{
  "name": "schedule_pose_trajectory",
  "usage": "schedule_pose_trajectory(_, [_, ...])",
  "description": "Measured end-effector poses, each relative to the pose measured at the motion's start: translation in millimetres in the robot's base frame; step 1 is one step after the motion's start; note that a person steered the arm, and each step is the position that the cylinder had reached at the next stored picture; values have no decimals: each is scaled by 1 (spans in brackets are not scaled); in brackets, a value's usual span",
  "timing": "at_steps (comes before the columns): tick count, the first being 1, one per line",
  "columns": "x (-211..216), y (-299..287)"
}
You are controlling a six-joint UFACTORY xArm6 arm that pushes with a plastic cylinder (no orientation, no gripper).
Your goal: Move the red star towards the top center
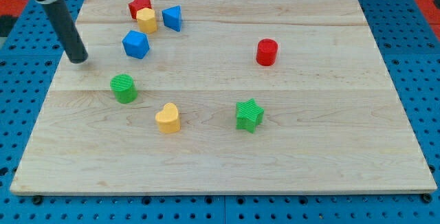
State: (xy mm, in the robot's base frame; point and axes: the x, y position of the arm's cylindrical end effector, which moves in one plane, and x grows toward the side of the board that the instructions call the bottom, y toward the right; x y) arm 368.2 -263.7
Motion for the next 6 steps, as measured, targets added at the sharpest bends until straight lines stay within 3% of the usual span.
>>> schedule_pose_trajectory(1, [-40,7])
schedule_pose_trajectory(3, [-109,82])
schedule_pose_trajectory(4, [-135,83])
schedule_pose_trajectory(6, [-147,124])
